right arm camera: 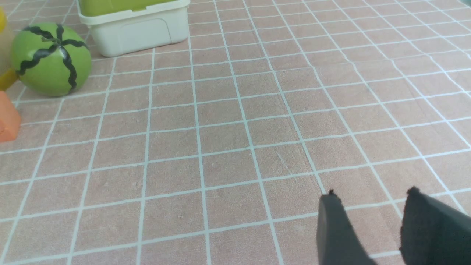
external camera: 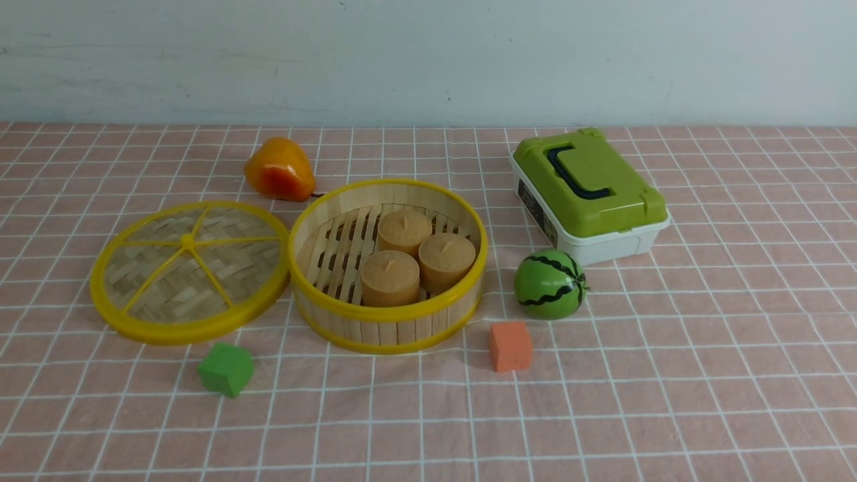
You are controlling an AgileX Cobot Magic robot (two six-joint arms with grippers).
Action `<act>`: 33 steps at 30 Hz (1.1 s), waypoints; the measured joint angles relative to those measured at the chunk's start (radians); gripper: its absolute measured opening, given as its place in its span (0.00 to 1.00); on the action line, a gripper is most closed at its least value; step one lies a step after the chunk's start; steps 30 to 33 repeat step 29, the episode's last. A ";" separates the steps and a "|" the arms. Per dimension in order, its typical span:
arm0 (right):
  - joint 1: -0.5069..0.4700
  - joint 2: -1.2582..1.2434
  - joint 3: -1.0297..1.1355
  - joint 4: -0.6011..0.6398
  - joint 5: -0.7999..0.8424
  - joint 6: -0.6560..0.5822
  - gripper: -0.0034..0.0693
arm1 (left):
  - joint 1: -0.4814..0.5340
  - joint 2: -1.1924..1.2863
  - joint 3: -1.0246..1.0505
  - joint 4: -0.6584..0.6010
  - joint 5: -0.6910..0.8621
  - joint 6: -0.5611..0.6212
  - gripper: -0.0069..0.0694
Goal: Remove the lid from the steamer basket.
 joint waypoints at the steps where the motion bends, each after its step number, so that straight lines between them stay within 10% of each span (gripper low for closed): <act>1: 0.000 0.000 0.000 0.000 0.000 0.000 0.38 | 0.000 0.000 0.000 0.000 0.000 0.000 0.13; 33: 0.000 0.000 0.000 0.000 0.000 0.000 0.38 | 0.000 0.000 0.000 0.000 0.000 0.000 0.14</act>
